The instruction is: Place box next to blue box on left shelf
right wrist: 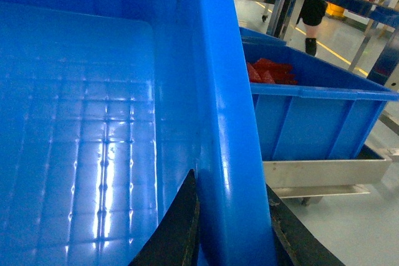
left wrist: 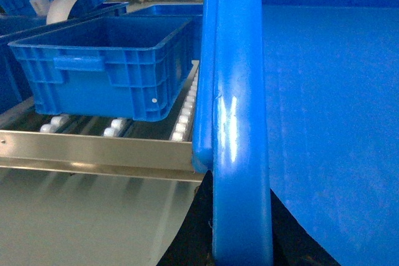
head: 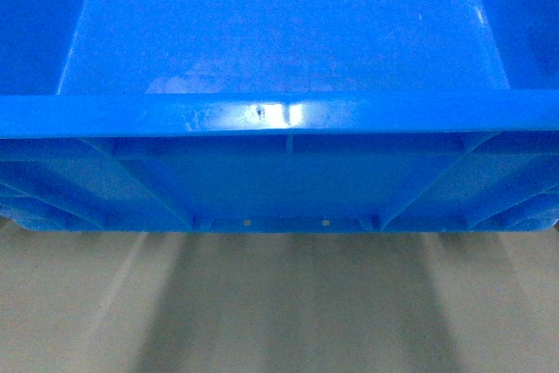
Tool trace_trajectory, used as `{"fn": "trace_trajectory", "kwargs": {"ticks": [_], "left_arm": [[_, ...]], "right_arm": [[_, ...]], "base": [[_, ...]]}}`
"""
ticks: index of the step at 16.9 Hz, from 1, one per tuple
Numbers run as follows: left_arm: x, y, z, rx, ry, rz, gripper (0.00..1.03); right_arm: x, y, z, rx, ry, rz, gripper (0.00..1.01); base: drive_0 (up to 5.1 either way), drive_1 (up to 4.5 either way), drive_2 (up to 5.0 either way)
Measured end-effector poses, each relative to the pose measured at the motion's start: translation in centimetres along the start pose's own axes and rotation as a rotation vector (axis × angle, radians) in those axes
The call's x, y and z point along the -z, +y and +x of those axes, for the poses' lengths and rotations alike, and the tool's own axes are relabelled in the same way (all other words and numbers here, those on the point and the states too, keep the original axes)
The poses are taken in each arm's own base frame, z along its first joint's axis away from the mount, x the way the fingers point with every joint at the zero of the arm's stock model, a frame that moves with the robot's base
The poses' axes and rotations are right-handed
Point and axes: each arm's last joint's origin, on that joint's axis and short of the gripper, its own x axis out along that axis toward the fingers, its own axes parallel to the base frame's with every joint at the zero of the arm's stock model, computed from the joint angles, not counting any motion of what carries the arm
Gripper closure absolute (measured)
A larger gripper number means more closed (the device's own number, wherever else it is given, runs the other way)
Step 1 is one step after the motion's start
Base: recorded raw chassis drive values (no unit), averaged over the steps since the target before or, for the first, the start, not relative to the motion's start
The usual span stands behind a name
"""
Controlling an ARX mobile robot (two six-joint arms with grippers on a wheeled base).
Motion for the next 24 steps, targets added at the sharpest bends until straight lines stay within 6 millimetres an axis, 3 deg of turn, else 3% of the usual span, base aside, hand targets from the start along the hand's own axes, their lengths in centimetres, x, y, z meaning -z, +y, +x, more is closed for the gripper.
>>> {"fn": "trace_trajectory", "kwargs": {"ticks": [20,24], "left_arm": [[0.02,-0.02,0.02,0.001,0.001,0.000,0.95],[0.13,-0.05,0.11,0.003,0.006,0.000,0.95]], "right_arm": [[0.00,-0.01,0.00,0.002,0.000,-0.001,0.85],[0.05,0.01,0.01,0.002,0.004,-0.004,0.85]], "base": [[0.0,4.27,-4.3],[0.0,0.00,0.0]]}}
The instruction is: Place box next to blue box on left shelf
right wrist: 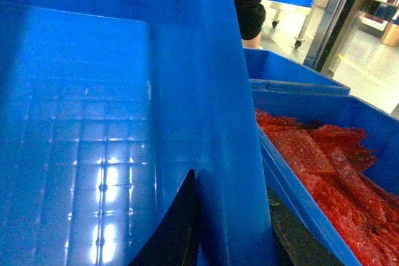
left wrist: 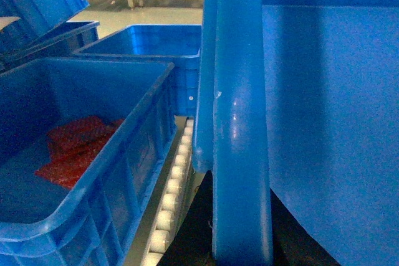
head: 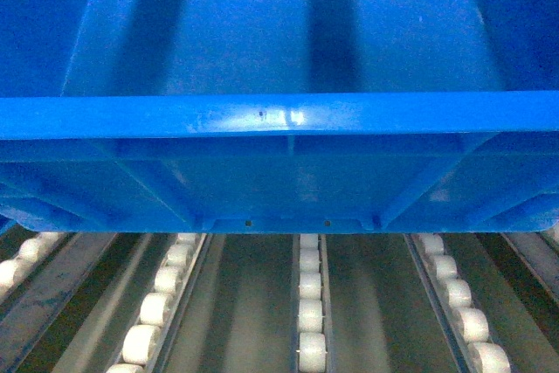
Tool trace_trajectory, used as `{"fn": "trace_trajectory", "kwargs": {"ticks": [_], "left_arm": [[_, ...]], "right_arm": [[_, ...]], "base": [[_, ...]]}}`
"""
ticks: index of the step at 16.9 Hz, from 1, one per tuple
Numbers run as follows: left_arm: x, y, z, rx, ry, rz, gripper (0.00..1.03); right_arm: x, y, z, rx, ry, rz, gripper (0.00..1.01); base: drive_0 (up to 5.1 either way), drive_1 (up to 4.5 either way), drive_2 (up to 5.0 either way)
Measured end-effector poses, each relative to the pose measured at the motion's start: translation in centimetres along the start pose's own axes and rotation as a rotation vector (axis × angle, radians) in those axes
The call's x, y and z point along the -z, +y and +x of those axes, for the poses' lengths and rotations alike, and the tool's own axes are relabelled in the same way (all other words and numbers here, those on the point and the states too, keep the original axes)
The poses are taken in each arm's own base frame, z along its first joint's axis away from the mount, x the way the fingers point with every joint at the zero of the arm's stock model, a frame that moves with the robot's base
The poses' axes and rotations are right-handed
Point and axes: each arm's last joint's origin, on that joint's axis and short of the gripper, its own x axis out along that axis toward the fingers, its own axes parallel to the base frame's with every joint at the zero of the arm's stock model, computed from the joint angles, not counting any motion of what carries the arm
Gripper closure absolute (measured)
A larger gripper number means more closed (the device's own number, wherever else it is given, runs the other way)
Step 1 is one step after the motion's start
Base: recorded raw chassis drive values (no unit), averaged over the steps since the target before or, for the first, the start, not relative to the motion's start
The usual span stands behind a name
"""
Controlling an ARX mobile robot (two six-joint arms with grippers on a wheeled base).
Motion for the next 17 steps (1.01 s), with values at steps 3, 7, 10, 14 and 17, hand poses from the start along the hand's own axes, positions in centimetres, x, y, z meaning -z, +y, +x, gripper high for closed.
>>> {"fn": "trace_trajectory", "kwargs": {"ticks": [3,7,10,14,17], "left_arm": [[-0.01,0.00,-0.01,0.000,-0.001,-0.001,0.95],[-0.02,0.00,-0.01,0.000,-0.001,-0.001,0.95],[-0.01,0.00,-0.01,0.000,-0.001,-0.001,0.95],[-0.01,0.00,-0.01,0.000,-0.001,-0.001,0.95],[-0.02,0.00,-0.01,0.000,-0.001,-0.001,0.95]], "right_arm": [[-0.05,-0.01,0.00,0.000,-0.004,0.002,0.85],[-0.05,-0.01,0.00,0.000,-0.004,0.002,0.85],[-0.05,-0.01,0.00,0.000,-0.004,0.002,0.85],[-0.05,-0.01,0.00,0.000,-0.004,0.002,0.85],[-0.05,-0.01,0.00,0.000,-0.004,0.002,0.85]], "base": [[0.0,0.00,0.0],[0.0,0.00,0.0],[0.0,0.00,0.0],[0.0,0.00,0.0],[0.0,0.00,0.0]]}}
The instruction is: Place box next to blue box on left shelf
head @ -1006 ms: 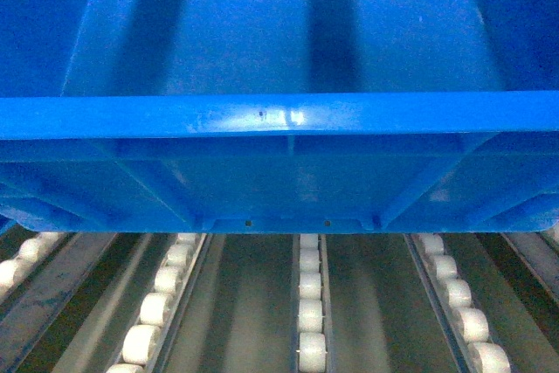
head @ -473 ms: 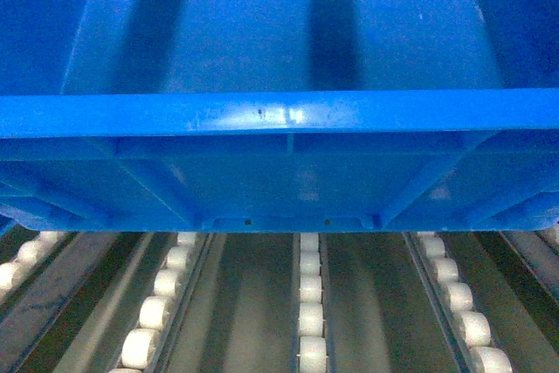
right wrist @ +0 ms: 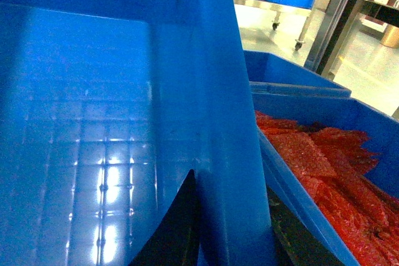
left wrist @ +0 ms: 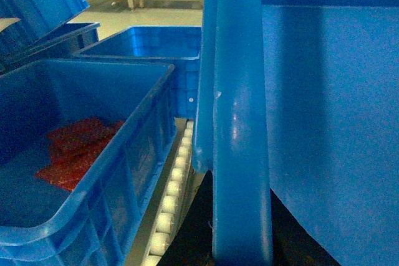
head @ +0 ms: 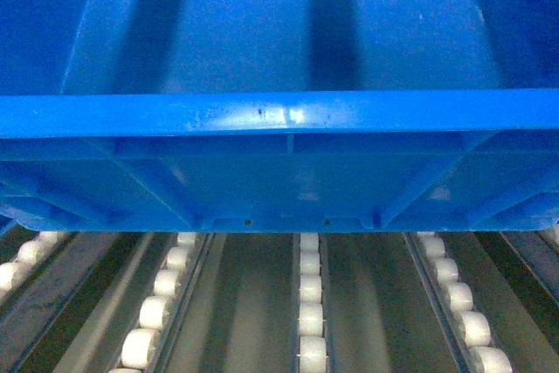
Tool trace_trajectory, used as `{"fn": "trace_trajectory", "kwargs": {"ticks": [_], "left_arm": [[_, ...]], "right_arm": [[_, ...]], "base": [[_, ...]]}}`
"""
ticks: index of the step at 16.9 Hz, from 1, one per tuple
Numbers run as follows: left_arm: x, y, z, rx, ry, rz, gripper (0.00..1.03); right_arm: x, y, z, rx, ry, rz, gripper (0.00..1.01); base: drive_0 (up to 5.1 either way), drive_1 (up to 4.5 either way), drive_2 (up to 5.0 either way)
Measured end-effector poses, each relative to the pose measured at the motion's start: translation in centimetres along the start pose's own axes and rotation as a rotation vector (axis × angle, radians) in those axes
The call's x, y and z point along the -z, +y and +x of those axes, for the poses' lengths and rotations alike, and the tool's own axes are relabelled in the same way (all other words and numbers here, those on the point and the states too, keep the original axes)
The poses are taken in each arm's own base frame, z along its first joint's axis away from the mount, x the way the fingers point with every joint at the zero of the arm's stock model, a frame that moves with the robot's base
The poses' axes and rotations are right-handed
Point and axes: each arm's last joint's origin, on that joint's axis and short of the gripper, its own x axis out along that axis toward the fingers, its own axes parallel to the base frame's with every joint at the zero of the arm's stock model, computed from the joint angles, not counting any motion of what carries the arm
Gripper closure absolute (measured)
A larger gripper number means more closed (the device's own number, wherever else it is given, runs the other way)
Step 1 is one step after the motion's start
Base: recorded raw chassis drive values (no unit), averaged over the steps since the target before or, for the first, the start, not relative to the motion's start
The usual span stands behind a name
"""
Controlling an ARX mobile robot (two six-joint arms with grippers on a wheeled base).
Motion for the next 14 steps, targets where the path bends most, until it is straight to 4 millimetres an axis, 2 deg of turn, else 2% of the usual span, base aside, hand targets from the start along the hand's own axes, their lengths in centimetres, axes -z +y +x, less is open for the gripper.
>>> {"fn": "trace_trajectory", "kwargs": {"ticks": [14], "left_arm": [[0.01,0.00,0.01,0.000,0.000,0.000,0.95]], "right_arm": [[0.00,0.00,0.00,0.000,0.000,0.000,0.85]], "base": [[0.0,0.00,0.0]]}}
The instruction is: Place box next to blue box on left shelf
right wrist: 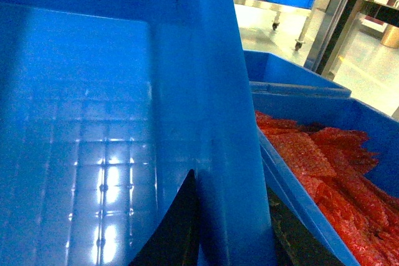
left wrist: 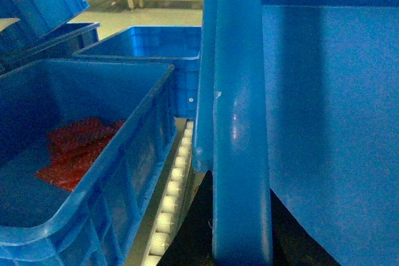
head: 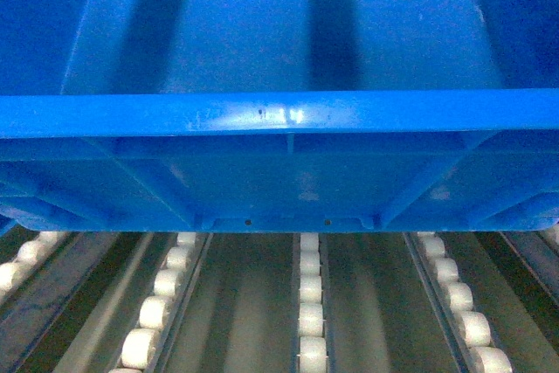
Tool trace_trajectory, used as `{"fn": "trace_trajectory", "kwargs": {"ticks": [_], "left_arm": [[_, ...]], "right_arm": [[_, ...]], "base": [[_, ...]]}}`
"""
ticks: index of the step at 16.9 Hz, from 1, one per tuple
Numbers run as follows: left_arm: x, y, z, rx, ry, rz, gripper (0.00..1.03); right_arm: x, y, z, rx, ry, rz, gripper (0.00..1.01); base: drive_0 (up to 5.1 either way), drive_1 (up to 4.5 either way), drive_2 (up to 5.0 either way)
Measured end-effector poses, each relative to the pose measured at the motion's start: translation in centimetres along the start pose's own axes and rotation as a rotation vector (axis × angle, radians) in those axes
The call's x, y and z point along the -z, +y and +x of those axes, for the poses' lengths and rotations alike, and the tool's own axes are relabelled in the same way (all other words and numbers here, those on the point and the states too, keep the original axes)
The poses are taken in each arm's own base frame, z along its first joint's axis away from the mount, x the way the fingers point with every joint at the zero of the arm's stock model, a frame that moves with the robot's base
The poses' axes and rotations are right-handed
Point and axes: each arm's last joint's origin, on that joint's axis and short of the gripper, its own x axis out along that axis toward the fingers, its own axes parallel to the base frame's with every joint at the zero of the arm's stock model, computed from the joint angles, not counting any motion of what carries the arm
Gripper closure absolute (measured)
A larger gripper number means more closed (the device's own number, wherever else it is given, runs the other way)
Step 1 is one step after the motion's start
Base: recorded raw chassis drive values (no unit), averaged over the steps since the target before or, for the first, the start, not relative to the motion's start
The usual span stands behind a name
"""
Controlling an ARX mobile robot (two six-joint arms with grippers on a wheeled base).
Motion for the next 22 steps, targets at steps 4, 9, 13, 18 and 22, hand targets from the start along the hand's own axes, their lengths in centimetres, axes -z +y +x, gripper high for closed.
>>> {"fn": "trace_trajectory", "kwargs": {"ticks": [4,9,13,18,22], "left_arm": [[0.0,0.0,0.0,0.000,0.000,0.000,0.95],[1.3,-0.5,0.8,0.005,0.169,0.064,0.95],[2.6,-1.4,3.0,0.037,0.270,0.087,0.95],[2.6,-2.4,4.3,0.043,0.351,0.117,0.95],[3.8,-3.2,4.4,0.072,0.461,0.098,0.95]], "right_arm": [[0.0,0.0,0.0,0.000,0.000,0.000,0.85],[0.6,-0.3,0.0,0.010,0.312,-0.043,0.85],[2.5,-0.6,1.6,0.012,0.457,-0.031,0.85],[4.3,-0.4,3.0,0.003,0.501,-0.055,0.85],[4.4,-0.5,2.9,0.012,0.514,-0.138,0.84]], "base": [[0.0,0.00,0.0],[0.0,0.00,0.0],[0.0,0.00,0.0],[0.0,0.00,0.0],[0.0,0.00,0.0]]}}
